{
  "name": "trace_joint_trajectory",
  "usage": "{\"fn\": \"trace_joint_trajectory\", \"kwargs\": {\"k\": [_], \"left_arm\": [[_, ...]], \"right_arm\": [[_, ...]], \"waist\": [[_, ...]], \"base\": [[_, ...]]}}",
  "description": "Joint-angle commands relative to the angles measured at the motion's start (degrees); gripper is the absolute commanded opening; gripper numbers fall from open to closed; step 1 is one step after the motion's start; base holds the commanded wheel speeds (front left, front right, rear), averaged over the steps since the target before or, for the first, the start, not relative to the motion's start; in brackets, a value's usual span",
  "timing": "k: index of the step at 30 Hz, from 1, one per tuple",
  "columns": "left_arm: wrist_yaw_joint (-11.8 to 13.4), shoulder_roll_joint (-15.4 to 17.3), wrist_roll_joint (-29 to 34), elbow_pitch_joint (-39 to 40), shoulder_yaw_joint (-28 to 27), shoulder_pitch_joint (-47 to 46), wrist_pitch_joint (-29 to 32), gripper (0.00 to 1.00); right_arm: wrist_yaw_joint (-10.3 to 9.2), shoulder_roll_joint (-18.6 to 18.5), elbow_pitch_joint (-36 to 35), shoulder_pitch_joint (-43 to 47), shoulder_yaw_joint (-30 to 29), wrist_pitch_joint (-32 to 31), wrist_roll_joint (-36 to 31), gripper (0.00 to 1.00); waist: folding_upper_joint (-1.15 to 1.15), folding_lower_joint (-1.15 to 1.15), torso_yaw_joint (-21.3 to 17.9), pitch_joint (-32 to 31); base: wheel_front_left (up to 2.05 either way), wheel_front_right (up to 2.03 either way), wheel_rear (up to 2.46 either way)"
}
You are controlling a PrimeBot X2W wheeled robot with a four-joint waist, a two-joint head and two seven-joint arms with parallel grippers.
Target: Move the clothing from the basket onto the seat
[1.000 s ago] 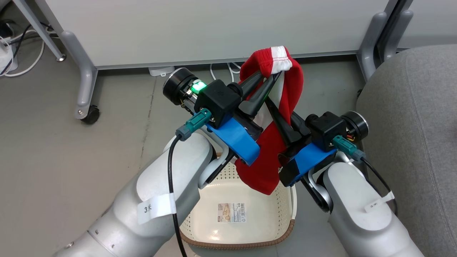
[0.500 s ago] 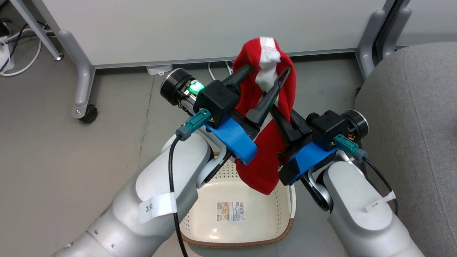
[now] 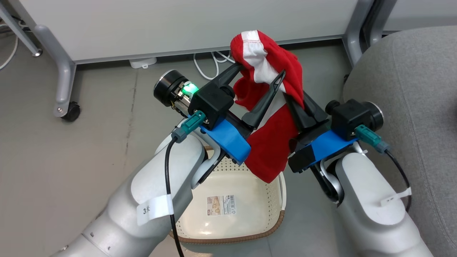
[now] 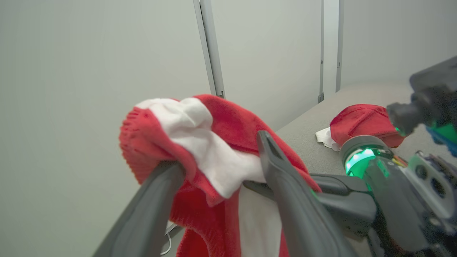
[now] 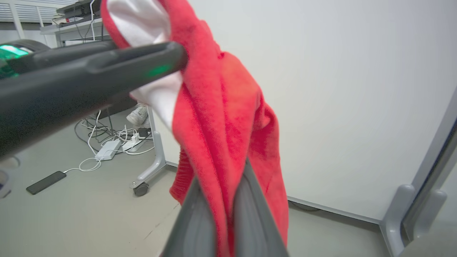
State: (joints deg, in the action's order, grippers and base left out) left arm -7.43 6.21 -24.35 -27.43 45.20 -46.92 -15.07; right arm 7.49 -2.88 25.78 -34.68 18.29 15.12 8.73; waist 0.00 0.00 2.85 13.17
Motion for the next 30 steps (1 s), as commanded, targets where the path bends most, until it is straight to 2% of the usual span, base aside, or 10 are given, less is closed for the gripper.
{"fn": "trace_joint_trajectory", "kwargs": {"k": [1, 16, 30], "left_arm": [[-0.07, 0.22, 0.15, 0.0, 0.09, 0.93, -0.15, 1.0], [-0.07, 2.61, 1.1, 0.75, 1.84, 3.0, -0.15, 1.0], [-0.06, 3.59, 1.57, 1.68, 4.99, 4.26, -0.15, 1.0]], "right_arm": [[0.01, 0.0, -0.47, 0.03, -1.0, 0.03, -0.21, 0.0], [0.01, 0.03, -6.64, 3.79, -11.38, 0.03, -1.33, 0.0], [0.01, 0.02, -13.93, 12.36, -18.45, 0.04, -0.4, 0.0]], "waist": [[0.0, 0.0, -0.98, 0.69], [0.0, 0.0, -9.59, 4.38], [0.0, 0.0, -17.88, 5.26]], "base": [[0.0, 0.0, 0.0], [0.0, 0.0, 0.0], [0.0, 0.0, 0.0]]}}
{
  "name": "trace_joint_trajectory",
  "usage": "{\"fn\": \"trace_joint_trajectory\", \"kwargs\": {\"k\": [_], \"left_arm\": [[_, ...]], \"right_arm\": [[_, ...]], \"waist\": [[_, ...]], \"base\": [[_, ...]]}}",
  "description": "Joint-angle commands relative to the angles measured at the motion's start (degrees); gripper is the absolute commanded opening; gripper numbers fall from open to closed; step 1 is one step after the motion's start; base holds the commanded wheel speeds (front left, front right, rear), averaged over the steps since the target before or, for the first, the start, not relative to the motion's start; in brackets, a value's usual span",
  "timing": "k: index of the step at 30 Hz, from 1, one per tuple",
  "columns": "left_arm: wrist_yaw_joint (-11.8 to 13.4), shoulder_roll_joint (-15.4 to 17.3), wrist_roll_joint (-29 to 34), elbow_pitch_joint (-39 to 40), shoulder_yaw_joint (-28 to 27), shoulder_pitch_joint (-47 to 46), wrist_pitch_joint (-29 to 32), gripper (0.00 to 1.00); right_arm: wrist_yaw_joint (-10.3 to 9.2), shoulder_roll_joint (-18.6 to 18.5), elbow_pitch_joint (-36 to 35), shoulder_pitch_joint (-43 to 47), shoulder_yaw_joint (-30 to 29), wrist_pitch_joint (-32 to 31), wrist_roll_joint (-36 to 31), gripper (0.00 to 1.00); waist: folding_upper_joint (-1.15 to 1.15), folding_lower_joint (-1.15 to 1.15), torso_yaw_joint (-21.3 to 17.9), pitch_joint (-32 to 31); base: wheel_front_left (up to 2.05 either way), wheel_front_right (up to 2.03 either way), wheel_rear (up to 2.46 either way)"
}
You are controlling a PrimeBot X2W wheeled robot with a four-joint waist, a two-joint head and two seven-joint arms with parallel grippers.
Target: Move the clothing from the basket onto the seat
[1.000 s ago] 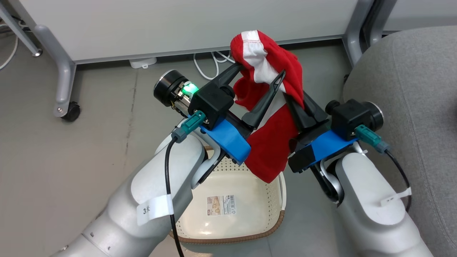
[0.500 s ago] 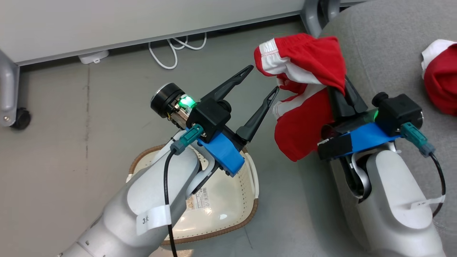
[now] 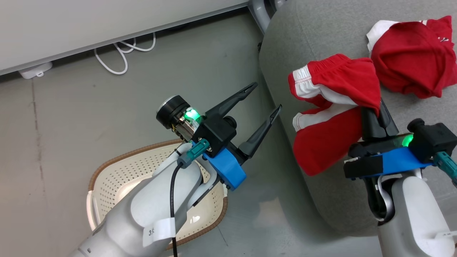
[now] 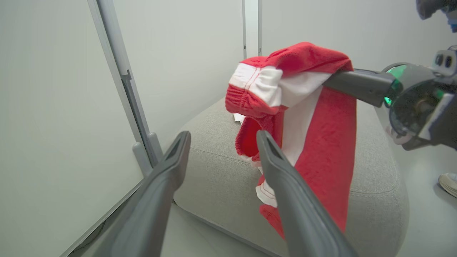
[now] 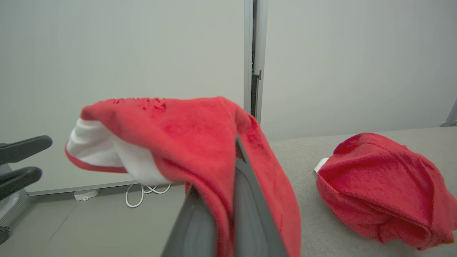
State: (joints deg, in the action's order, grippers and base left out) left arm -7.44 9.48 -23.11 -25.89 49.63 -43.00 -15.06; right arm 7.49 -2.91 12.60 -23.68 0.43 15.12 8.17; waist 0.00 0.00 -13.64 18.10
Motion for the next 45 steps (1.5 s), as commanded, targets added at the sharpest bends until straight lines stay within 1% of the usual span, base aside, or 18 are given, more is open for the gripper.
{"fn": "trace_joint_trajectory", "kwargs": {"k": [1, 10, 17, 20, 23, 26, 29, 33, 37, 41, 44, 45], "left_arm": [[-0.06, 0.38, 0.32, 0.15, 0.88, 0.36, -0.16, 1.0], [-0.05, 0.4, -0.34, -0.18, 3.31, -0.1, -0.16, 1.0], [-0.05, 0.64, -0.58, -0.08, 3.56, -0.08, -0.16, 1.0], [-0.05, 0.9, -0.34, 0.16, 3.17, -0.78, -0.16, 1.0], [-0.05, 1.15, 0.14, 0.44, 2.76, -1.71, -0.16, 1.0], [-0.06, 1.67, 0.72, 0.69, 2.43, -2.81, -0.16, 1.0], [-0.05, 2.38, 1.24, 0.75, 2.88, -4.16, -0.16, 1.0], [-0.05, 3.51, 2.01, 0.91, 3.86, -6.92, -0.02, 1.0], [-0.06, 4.93, 2.55, 1.82, 3.95, -9.11, 0.5, 1.0], [-0.02, 6.26, 3.4, 3.58, 3.84, -11.28, 1.56, 1.0], [0.15, 7.2, 3.75, 4.81, 3.83, -12.11, 2.22, 1.0], [0.17, 7.5, 3.92, 5.21, 3.91, -12.31, 2.35, 1.0]], "right_arm": [[0.01, 0.04, -1.1, 2.04, -0.96, 0.04, 0.31, 0.0], [0.01, 0.04, -3.13, 6.65, -4.42, 0.04, 1.21, 0.0], [0.01, 0.04, -4.44, 6.95, -4.17, 0.04, 1.4, 0.0], [0.01, 0.04, -5.45, 5.1, -4.17, 0.04, 1.21, 0.0], [0.01, 0.04, -6.35, 1.41, -4.24, 0.04, 0.27, 0.0], [0.01, 0.04, -7.51, -3.41, -5.62, 0.03, -0.48, 0.0], [0.01, -0.37, -9.16, -10.39, -8.17, 0.03, -1.14, 0.0], [0.01, -3.48, -10.46, -20.72, -13.07, 0.04, -1.83, 0.0], [0.01, -7.65, -11.37, -30.12, -19.33, 0.03, -2.12, 0.0], [0.01, -14.61, -8.65, -37.4, -24.1, 0.02, -2.38, 0.0], [0.01, -18.65, -4.5, -40.28, -26.92, 0.03, -1.9, 0.0], [0.0, -19.4, -2.61, -40.5, -27.8, 0.03, -1.81, 0.0]], "waist": [[0.0, 0.0, -1.9, 0.44], [0.0, 0.0, -4.2, 0.87], [0.0, 0.0, -4.76, 0.82], [0.0, 0.0, -4.47, 1.5], [0.0, 0.0, -4.12, 3.1], [0.0, 0.0, -3.78, 5.44], [0.0, 0.0, -3.57, 8.52], [0.0, 0.0, -3.13, 13.4], [0.0, 0.0, -3.21, 18.07], [0.0, 0.0, -3.63, 22.36], [0.0, 0.0, -4.15, 24.51], [0.0, 0.0, -4.32, 25.03]], "base": [[0.0, 0.0, 0.0], [0.0, 0.0, 0.0], [0.0, 0.0, 0.0], [0.0, 0.0, 0.0], [0.0, 0.0, 0.0], [0.0, 0.0, 0.0], [0.0, 0.0, 0.0], [0.0, 0.0, 0.0], [0.0, 0.0, 0.0], [0.0, 0.0, 0.0], [0.0, 0.0, 0.0], [0.0, 0.0, 0.0]]}}
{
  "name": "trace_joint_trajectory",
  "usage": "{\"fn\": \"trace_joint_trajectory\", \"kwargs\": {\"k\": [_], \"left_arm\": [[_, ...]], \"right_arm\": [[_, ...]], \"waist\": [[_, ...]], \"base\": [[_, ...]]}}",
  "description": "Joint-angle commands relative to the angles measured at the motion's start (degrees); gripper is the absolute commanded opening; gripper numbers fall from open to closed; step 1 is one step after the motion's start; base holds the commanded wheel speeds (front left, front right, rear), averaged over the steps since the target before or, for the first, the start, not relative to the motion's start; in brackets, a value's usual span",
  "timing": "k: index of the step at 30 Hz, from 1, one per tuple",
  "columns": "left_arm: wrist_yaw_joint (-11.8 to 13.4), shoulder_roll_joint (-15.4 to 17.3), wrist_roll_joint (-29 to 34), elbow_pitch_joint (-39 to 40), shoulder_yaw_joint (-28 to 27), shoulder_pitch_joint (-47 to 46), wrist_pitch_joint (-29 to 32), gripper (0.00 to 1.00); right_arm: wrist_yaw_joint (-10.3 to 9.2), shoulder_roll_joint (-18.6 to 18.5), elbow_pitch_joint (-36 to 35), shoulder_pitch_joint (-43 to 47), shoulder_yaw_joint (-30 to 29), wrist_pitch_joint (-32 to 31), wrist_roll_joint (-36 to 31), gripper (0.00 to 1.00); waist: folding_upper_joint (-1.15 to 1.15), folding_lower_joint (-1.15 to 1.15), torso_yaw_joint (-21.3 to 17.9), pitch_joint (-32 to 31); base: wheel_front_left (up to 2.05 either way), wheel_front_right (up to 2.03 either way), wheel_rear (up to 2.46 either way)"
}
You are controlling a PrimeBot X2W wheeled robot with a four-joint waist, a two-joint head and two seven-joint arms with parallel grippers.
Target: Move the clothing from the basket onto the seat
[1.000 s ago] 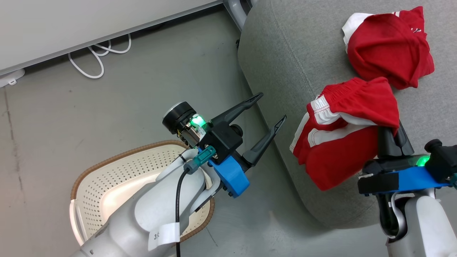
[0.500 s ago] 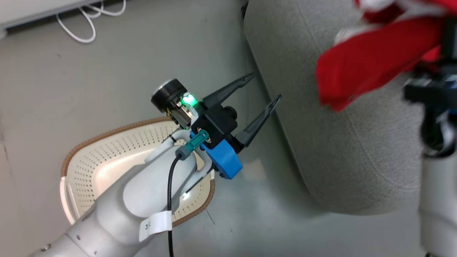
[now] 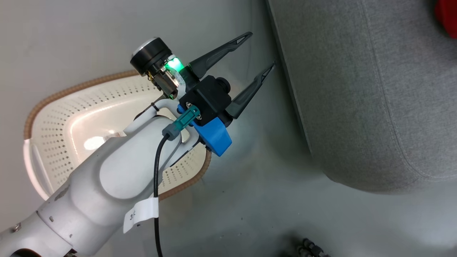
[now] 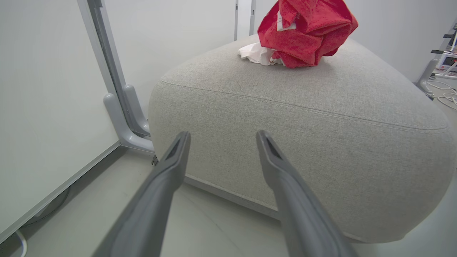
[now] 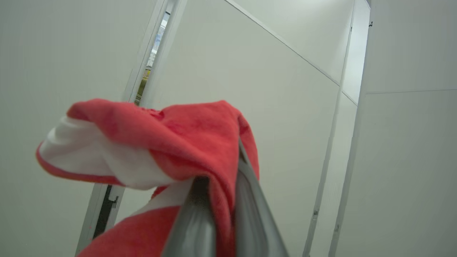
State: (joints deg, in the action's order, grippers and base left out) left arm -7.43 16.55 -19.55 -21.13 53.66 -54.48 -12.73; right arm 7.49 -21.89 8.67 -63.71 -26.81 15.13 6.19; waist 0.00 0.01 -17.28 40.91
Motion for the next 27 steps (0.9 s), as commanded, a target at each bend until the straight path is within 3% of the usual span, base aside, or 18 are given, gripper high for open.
{"fn": "trace_joint_trajectory", "kwargs": {"k": [1, 5, 12, 19, 20, 27], "left_arm": [[0.17, 0.7, 0.36, 0.85, -0.04, -0.93, 0.32, 1.0], [0.31, 1.32, 0.44, 2.25, 0.27, -1.15, 1.04, 1.0], [0.36, 2.1, 0.23, 3.62, 0.88, -1.24, 1.66, 1.0], [0.69, 2.65, -0.07, 4.06, 1.25, -0.55, 1.77, 1.0], [0.89, 2.6, -0.32, 3.82, 1.31, -0.19, 1.47, 1.0], [1.77, 0.86, -1.73, 2.06, 0.82, 2.06, -0.81, 1.0]], "right_arm": [[0.01, -0.94, 3.6, -0.23, -1.02, 0.01, -0.03, 0.0], [0.0, -2.26, 12.43, 2.56, -1.11, 0.02, -2.51, 0.0], [0.0, 0.73, 25.59, 7.55, -4.15, 0.02, -4.28, 0.0], [0.01, 4.28, 29.72, 10.19, -3.45, 0.02, -4.82, 0.0], [0.01, 4.6, 29.18, 10.39, -3.97, 0.02, -4.62, 1.0], [0.0, 6.08, 20.39, 17.74, -2.42, 0.03, -4.51, 1.0]], "waist": [[0.0, -0.01, -0.84, 2.68], [0.0, -0.01, -1.03, 3.88], [0.0, -0.01, -0.85, 4.66], [0.0, -0.01, -0.71, 4.74], [0.0, -0.01, -0.58, 4.14], [0.0, -0.01, 0.19, -1.71]], "base": [[0.0, 0.0, 0.0], [0.0, 0.0, 0.0], [0.0, 0.0, 0.0], [0.0, 0.0, 0.0], [0.0, 0.0, 0.0], [0.0, 0.0, 0.0]]}}
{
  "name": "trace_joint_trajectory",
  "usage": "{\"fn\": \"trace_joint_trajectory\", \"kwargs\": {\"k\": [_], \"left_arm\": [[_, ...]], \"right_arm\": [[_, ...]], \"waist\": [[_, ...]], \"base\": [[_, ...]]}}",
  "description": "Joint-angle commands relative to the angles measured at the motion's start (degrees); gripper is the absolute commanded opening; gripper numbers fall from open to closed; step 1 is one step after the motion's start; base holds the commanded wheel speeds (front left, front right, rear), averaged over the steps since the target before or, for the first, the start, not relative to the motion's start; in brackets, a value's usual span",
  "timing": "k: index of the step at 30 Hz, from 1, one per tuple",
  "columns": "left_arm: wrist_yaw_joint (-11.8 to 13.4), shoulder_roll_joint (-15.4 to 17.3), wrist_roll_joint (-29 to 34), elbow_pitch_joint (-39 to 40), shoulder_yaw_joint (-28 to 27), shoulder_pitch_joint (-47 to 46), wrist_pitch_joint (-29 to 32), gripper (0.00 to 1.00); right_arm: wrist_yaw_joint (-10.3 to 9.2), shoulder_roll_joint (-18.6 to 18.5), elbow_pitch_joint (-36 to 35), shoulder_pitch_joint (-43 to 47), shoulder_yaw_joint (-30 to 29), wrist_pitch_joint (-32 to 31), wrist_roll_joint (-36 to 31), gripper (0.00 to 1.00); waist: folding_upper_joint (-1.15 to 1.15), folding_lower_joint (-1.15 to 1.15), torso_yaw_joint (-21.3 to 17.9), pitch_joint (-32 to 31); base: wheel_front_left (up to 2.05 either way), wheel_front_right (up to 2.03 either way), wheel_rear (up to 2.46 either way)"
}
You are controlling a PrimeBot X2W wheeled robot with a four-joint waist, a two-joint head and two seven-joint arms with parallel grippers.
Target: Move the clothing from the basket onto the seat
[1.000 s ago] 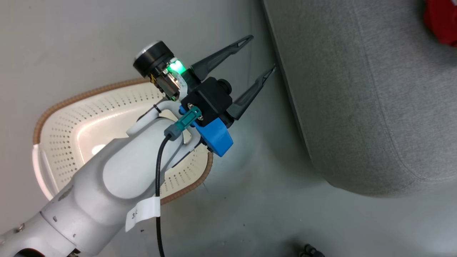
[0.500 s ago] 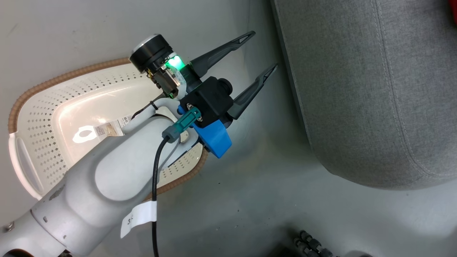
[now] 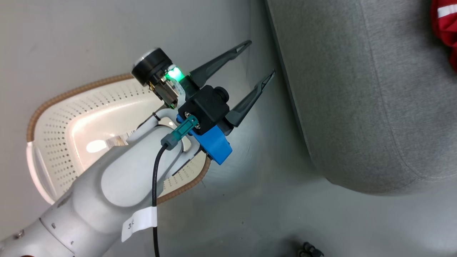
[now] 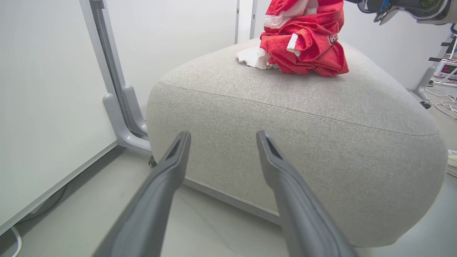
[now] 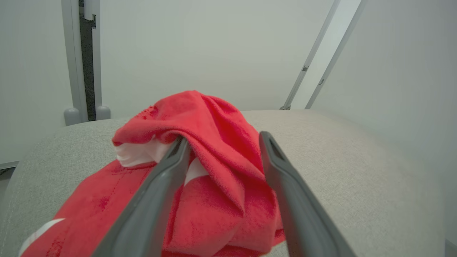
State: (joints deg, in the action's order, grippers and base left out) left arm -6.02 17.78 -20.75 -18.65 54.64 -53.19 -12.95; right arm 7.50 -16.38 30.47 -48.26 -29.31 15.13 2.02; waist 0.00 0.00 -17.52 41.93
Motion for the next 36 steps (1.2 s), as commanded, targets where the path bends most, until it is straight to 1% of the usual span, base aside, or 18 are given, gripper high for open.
{"fn": "trace_joint_trajectory", "kwargs": {"k": [1, 5, 8, 12, 13, 14, 15, 19, 25, 26, 29, 36], "left_arm": [[0.51, -0.7, -0.76, -0.72, -0.39, 1.31, -0.97, 1.0], [1.32, -1.49, -2.0, -1.97, -1.88, 3.65, -1.94, 1.0], [2.34, -1.97, -2.8, -2.33, -4.1, 5.76, -2.26, 1.0], [3.88, -1.92, -2.49, 0.52, -9.44, 9.64, -2.28, 1.0], [3.88, -1.92, -2.49, 0.52, -9.44, 9.64, -2.28, 1.0], [4.34, -1.83, -1.95, 1.8, -12.33, 11.72, -2.29, 1.0], [4.46, -1.93, -2.03, 2.58, -13.98, 12.83, -2.3, 1.0], [4.23, -2.25, -0.65, 4.11, -19.62, 17.47, -2.3, 1.0], [3.97, -3.29, 2.38, 5.77, -27.66, 23.97, -2.32, 1.0], [3.97, -3.29, 2.38, 5.77, -27.66, 23.97, -2.32, 1.0], [3.72, -4.05, 3.74, 6.06, -31.6, 27.42, -2.31, 1.0], [2.41, -7.06, 6.49, 7.06, -39.63, 33.97, -2.31, 1.0]], "right_arm": [[-0.01, 0.81, -2.98, 3.92, 0.35, 0.02, -0.49, 1.0], [-0.01, 2.09, -9.77, 9.96, 2.41, 0.02, 0.19, 1.0], [-0.01, 3.21, -14.94, 14.32, 5.76, 0.02, 0.97, 1.0], [-0.01, 4.07, -19.98, 18.78, 11.4, 0.01, 2.2, 1.0], [-0.01, 4.07, -19.98, 18.78, 11.4, 0.01, 2.2, 1.0], [-0.01, 5.16, -21.49, 19.94, 13.84, 0.02, 2.85, 1.0], [-0.01, 5.57, -22.1, 20.53, 14.89, 0.02, 3.11, 1.0], [-0.01, 7.16, -23.31, 23.19, 19.42, 0.02, 3.31, 1.0], [-0.01, 9.25, -23.88, 26.53, 24.48, 0.02, 3.5, 1.0], [-0.01, 9.25, -23.88, 26.53, 24.48, 0.02, 3.5, 1.0], [-0.01, 10.14, -24.12, 28.39, 26.3, 0.02, 3.68, 1.0], [-0.01, 11.4, -23.77, 32.44, 27.14, 0.02, 5.31, 1.0]], "waist": [[0.0, 0.0, 0.53, -3.86], [0.0, 0.0, 1.05, -8.67], [0.0, 0.0, 1.7, -12.4], [0.0, 0.0, 3.02, -16.43], [0.0, 0.0, 3.02, -16.43], [0.0, 0.0, 4.09, -18.47], [0.0, 0.0, 4.51, -19.13], [0.0, 0.0, 7.0, -22.45], [0.0, 0.0, 10.17, -26.55], [0.0, 0.0, 10.17, -26.55], [0.0, 0.0, 11.75, -28.4], [0.0, 0.0, 15.24, -31.28]], "base": [[0.0, 0.0, 0.0], [0.0, 0.0, 0.0], [0.0, 0.0, 0.0], [0.0, 0.0, 0.0], [0.0, 0.0, 0.0], [0.0, 0.0, 0.0], [0.0, 0.0, 0.0], [0.0, 0.0, 0.0], [0.0, 0.0, 0.0], [0.0, 0.0, 0.0], [0.0, 0.0, 0.0], [0.0, 0.0, 0.0]]}}
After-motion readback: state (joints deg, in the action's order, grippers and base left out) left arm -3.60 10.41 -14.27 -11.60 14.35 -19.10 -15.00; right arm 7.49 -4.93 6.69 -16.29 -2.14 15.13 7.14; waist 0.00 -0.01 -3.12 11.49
